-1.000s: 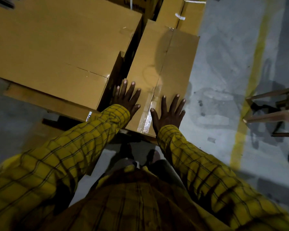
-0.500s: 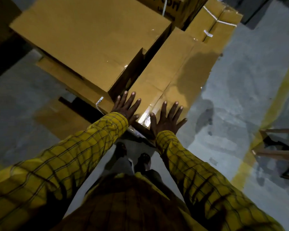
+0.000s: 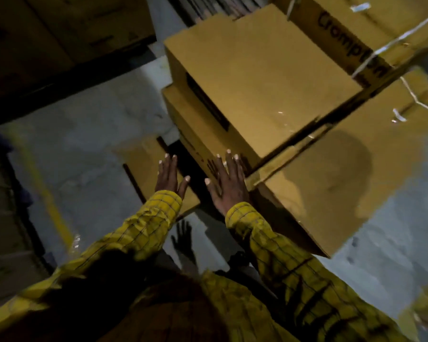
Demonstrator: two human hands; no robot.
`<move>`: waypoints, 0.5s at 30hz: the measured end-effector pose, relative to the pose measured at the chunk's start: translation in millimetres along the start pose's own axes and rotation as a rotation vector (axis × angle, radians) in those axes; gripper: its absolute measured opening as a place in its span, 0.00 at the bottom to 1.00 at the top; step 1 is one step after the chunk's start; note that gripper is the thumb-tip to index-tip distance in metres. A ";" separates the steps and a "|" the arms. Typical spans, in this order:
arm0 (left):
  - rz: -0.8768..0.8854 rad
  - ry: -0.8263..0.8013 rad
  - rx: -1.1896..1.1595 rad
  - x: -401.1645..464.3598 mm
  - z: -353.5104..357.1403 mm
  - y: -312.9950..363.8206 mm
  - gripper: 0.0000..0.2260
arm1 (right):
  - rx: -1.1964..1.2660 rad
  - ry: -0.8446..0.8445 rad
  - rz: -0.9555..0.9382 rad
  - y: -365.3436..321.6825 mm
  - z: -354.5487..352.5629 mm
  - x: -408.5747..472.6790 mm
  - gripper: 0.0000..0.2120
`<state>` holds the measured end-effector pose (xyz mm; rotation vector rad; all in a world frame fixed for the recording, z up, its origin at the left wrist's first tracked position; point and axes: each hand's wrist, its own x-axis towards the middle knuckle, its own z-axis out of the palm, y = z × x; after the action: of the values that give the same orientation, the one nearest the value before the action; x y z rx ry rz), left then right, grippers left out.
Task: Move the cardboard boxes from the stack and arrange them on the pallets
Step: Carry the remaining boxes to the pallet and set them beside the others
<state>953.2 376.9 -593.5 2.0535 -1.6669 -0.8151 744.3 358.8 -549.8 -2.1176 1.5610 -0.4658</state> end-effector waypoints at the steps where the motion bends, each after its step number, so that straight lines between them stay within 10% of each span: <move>1: -0.087 0.015 -0.043 2.9 -9.2 -24.3 0.36 | 0.007 -0.052 -0.010 -11.8 18.2 13.3 0.37; 15: -0.372 -0.031 -0.162 117.8 13.8 -298.8 0.34 | -0.033 -0.528 0.150 -27.2 306.0 186.6 0.35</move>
<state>1185.5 332.5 -811.1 2.2737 -1.2007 -1.0653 982.4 238.2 -790.6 -1.9163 1.3996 0.1640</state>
